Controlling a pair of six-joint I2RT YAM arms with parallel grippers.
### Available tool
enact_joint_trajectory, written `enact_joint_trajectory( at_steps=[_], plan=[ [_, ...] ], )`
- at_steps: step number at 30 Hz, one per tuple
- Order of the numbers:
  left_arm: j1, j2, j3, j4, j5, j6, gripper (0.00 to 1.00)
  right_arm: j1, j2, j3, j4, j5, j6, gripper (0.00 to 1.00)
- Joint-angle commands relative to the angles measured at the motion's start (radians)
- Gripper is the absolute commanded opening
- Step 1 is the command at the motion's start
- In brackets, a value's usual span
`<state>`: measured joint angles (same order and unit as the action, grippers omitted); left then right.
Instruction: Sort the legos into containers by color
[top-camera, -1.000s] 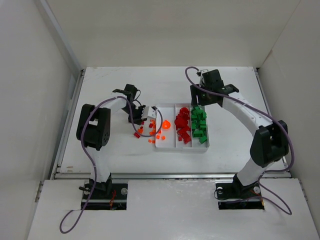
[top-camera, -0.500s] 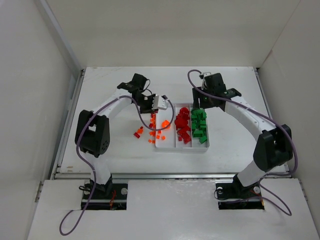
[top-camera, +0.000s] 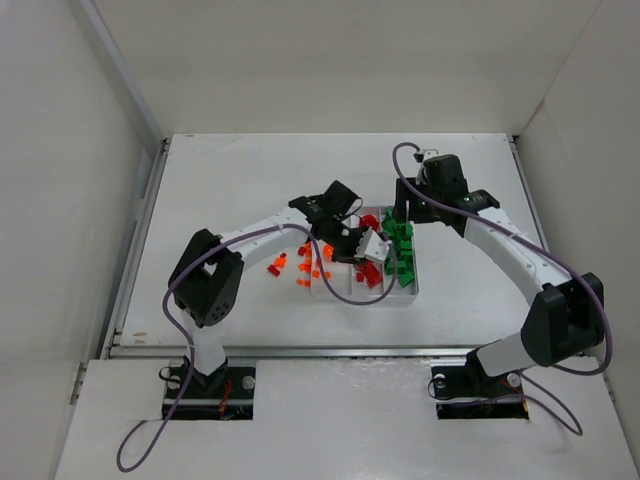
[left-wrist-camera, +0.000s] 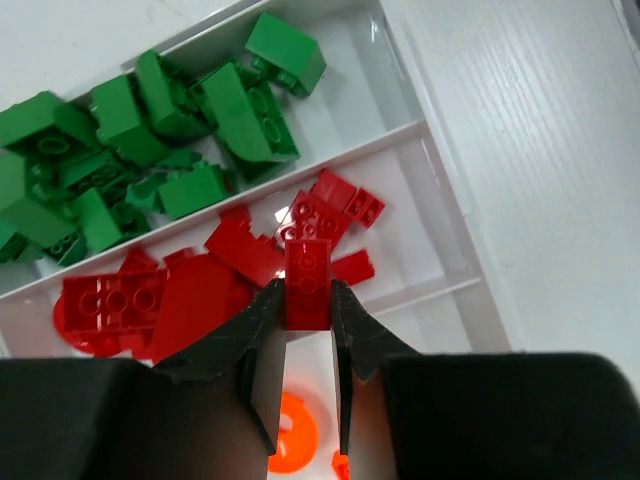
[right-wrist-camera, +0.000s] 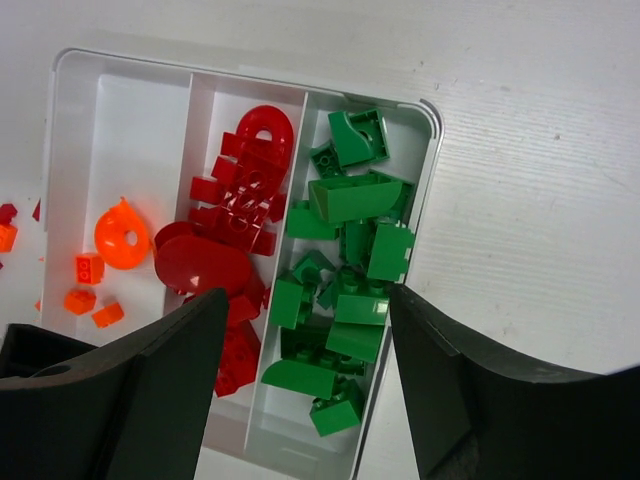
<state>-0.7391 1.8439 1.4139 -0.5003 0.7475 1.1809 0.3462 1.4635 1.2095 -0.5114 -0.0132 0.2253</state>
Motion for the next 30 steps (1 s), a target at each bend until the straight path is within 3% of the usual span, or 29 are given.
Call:
enact_joint_trajectory(
  at_steps=[1,3,5,13,16,23,30],
  plan=[
    [-0.032,0.0,-0.044,0.1,-0.029,-0.093,0.0,-0.004,-0.057,-0.025,0.031,-0.016,0.023,0.71],
    [-0.045,0.0,-0.085,0.144,-0.078,-0.119,0.13,-0.004,-0.09,-0.05,0.031,-0.005,0.023,0.71],
    [-0.06,0.0,-0.096,0.144,-0.089,-0.08,0.41,-0.004,-0.109,-0.063,0.031,-0.005,0.023,0.71],
    [-0.089,0.009,-0.087,0.152,-0.134,-0.069,0.66,-0.004,-0.127,-0.074,0.01,0.004,0.023,0.71],
    [-0.089,-0.003,-0.049,0.123,-0.172,-0.114,0.66,-0.004,-0.127,-0.074,0.01,0.004,0.023,0.71],
    [0.046,-0.104,0.03,-0.015,-0.152,-0.207,0.61,-0.004,-0.117,-0.044,0.01,-0.008,0.023,0.71],
    [0.285,-0.28,-0.186,-0.095,-0.281,-0.035,0.63,-0.004,-0.051,0.01,0.028,-0.056,0.032,0.71]
  ],
)
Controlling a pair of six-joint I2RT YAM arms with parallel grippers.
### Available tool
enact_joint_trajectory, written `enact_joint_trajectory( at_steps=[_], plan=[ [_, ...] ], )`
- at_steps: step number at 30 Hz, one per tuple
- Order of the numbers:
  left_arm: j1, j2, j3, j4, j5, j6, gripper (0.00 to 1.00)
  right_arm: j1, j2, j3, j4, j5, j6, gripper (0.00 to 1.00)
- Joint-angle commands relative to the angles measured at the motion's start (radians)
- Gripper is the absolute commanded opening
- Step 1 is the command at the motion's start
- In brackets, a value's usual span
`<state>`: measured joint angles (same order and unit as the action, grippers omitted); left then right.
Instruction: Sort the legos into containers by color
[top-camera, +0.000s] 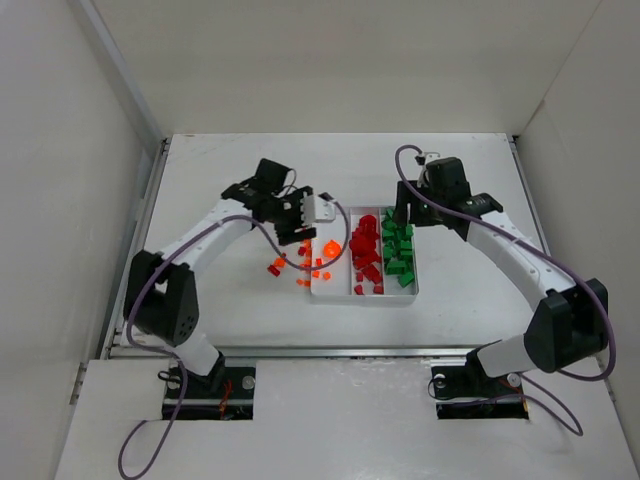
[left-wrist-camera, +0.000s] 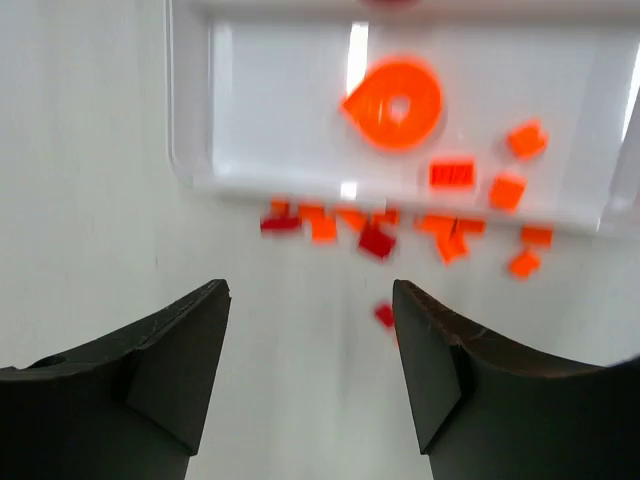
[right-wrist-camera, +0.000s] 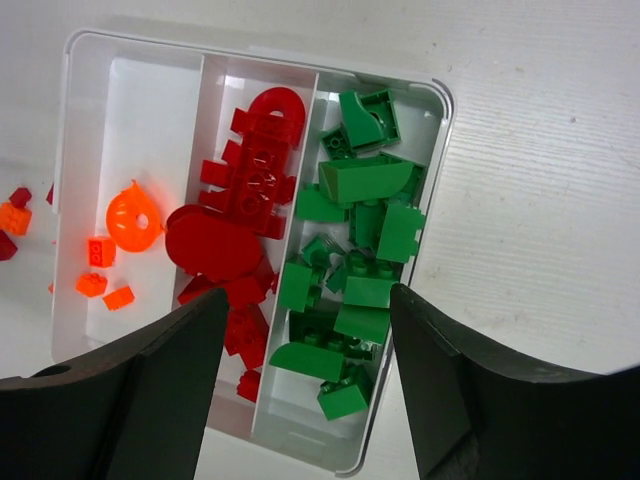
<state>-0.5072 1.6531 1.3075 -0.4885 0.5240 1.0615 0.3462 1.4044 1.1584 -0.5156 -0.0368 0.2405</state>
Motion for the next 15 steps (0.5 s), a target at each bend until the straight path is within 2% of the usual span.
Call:
enact_joint_trajectory(
  at_steps=[1,4,8,10,12,15],
  plan=[
    [0.1,-0.104,-0.111,-0.107,-0.073,0.11,0.63,-0.004,0.021,0.073,0.032,-0.047,0.017,0.71],
    [0.173,-0.159,-0.244,-0.131,-0.098,0.279,0.63,-0.004,0.048,0.105,0.032,-0.06,0.017,0.71],
    [0.173,-0.205,-0.418,-0.113,-0.151,0.492,0.63,0.005,0.09,0.161,0.019,-0.06,0.017,0.71],
    [0.173,-0.205,-0.471,-0.082,-0.151,0.503,0.63,0.005,0.103,0.181,-0.007,-0.06,0.017,0.71],
    [0.173,-0.193,-0.499,0.014,-0.151,0.503,0.62,0.014,0.113,0.19,-0.008,-0.06,0.008,0.71],
    [0.173,-0.164,-0.514,0.109,-0.173,0.451,0.62,0.014,0.113,0.19,-0.008,-0.06,0.019,0.71]
  ],
)
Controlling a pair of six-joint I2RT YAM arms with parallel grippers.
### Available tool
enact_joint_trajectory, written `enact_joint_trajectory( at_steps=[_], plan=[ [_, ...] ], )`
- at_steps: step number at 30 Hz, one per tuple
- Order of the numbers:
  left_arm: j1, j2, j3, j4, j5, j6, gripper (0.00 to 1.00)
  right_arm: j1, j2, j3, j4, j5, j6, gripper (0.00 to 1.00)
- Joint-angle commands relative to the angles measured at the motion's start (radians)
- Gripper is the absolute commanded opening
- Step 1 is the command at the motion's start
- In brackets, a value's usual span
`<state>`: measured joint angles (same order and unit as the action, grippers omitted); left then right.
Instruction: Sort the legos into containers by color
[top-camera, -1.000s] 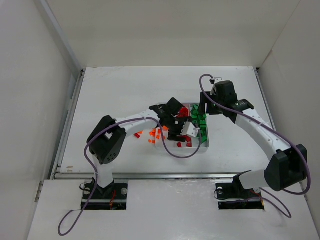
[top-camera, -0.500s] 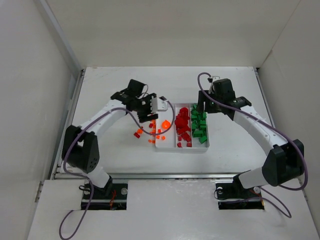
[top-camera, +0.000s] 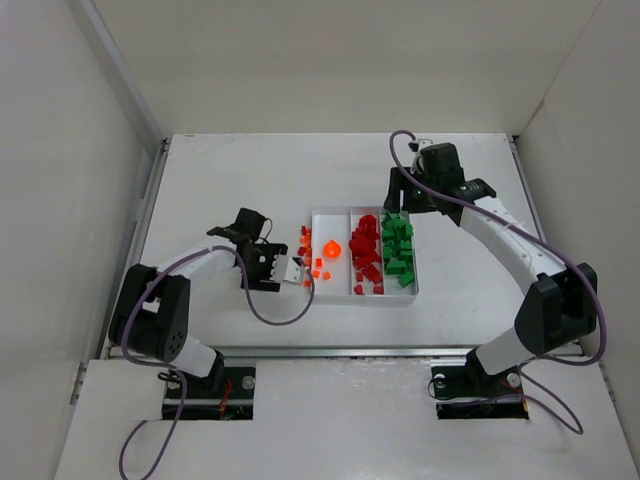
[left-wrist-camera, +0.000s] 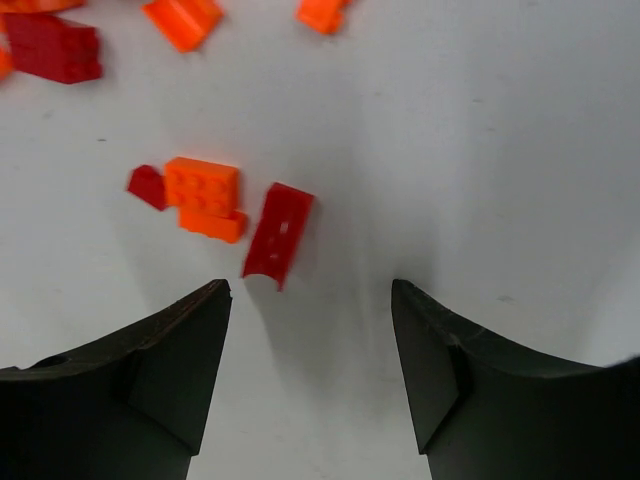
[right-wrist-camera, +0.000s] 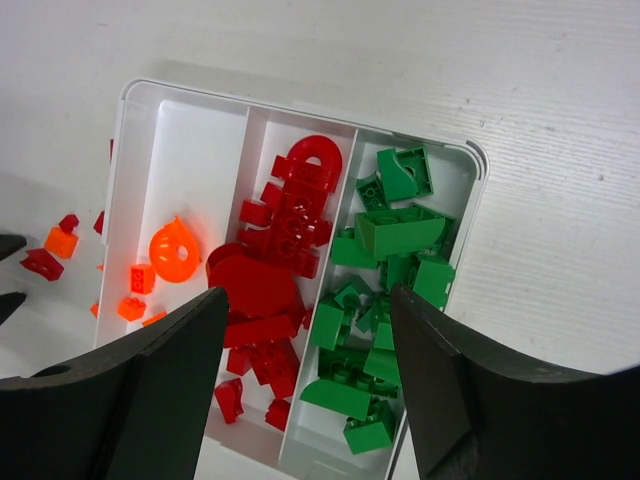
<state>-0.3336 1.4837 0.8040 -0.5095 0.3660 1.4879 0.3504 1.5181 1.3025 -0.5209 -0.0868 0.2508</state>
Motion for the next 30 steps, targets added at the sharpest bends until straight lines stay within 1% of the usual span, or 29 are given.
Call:
enact_joint_trajectory(
  at_steps=[1,5,6,7,9,11,12,13,17,22,26,27,30],
  plan=[
    [-0.001,0.018,-0.011,0.147,-0.024,0.025,0.62,0.01,-0.001,0.046,-0.002,-0.01,0.008,0.71],
    [0.027,0.087,0.033,0.148,-0.033,0.034,0.61,0.019,-0.021,0.026,-0.002,0.008,0.027,0.71],
    [0.027,0.096,0.043,0.129,-0.024,0.044,0.58,0.019,-0.021,0.015,-0.002,0.009,0.027,0.71],
    [0.036,0.107,0.043,0.118,-0.024,0.061,0.58,0.019,-0.03,0.005,-0.002,0.018,0.027,0.71],
    [0.036,0.107,0.054,0.089,-0.015,0.121,0.54,0.019,-0.041,0.004,-0.002,0.03,0.027,0.71],
    [0.036,0.107,0.066,0.031,0.013,0.149,0.51,0.019,-0.041,-0.005,-0.011,0.03,0.027,0.71],
    [0.036,0.107,0.078,0.01,0.013,0.166,0.51,0.019,-0.041,-0.005,-0.011,0.03,0.027,0.71],
    [0.036,0.107,0.078,-0.033,0.025,0.204,0.49,0.019,-0.041,-0.005,-0.011,0.03,0.027,0.71],
    [0.036,0.107,0.089,-0.112,0.062,0.256,0.49,0.019,-0.041,-0.005,-0.011,0.039,0.027,0.71],
    [0.027,0.107,0.089,-0.112,0.085,0.256,0.49,0.019,-0.032,-0.005,-0.011,0.039,0.027,0.71],
    [0.018,0.107,0.089,-0.112,0.085,0.256,0.4,0.019,-0.032,-0.005,-0.011,0.039,0.027,0.71],
    [0.007,0.107,0.089,-0.121,0.085,0.256,0.36,0.019,-0.032,-0.014,-0.011,0.039,0.027,0.71],
    [-0.002,0.107,0.089,-0.13,0.085,0.256,0.35,0.019,-0.032,-0.025,-0.002,0.039,0.027,0.71]
  ],
)
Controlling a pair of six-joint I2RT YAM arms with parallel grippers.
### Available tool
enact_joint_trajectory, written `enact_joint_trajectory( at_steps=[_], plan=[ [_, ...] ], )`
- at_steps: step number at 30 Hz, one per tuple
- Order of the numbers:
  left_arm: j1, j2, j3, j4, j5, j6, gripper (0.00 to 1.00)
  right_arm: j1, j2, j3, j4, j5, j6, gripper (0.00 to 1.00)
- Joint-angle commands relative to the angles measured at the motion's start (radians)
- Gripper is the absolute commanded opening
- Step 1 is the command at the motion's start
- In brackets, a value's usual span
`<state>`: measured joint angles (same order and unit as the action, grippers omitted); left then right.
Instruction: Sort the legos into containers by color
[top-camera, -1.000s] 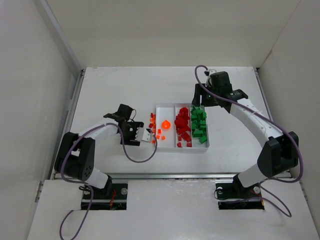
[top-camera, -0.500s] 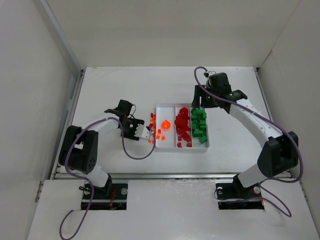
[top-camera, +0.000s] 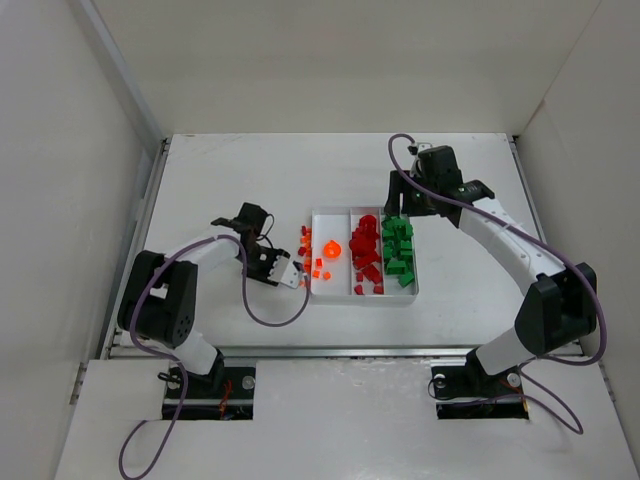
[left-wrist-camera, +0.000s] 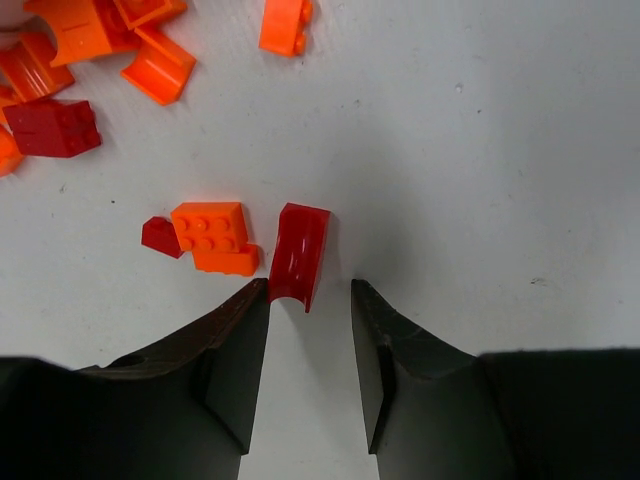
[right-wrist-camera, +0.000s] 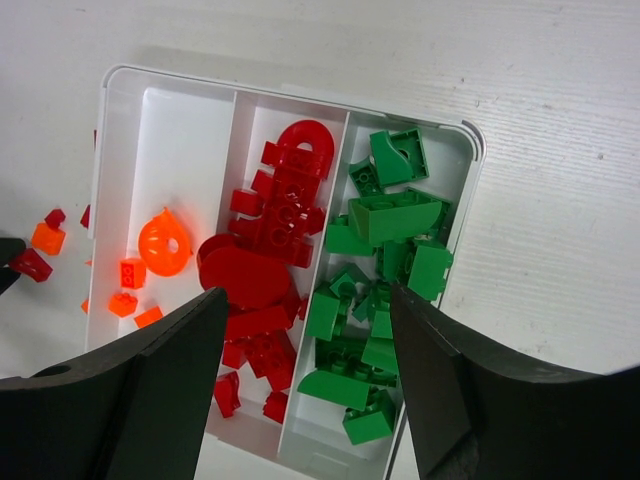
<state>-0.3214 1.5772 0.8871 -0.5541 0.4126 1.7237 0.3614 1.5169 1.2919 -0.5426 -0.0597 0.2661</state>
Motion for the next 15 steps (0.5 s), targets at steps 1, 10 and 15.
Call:
enact_joint_trajectory(
  at_steps=[1,10,15],
  plan=[
    [-0.015,0.014,0.006,-0.086,0.038,0.02,0.35,0.008,-0.031,-0.014,0.02,0.012,0.012,0.71],
    [-0.034,0.032,0.006,-0.033,0.029,-0.055,0.38,0.008,-0.031,-0.023,0.02,0.012,0.012,0.71],
    [-0.056,0.041,0.006,-0.033,0.029,-0.065,0.2,0.008,-0.031,-0.023,0.02,0.012,0.012,0.71]
  ],
)
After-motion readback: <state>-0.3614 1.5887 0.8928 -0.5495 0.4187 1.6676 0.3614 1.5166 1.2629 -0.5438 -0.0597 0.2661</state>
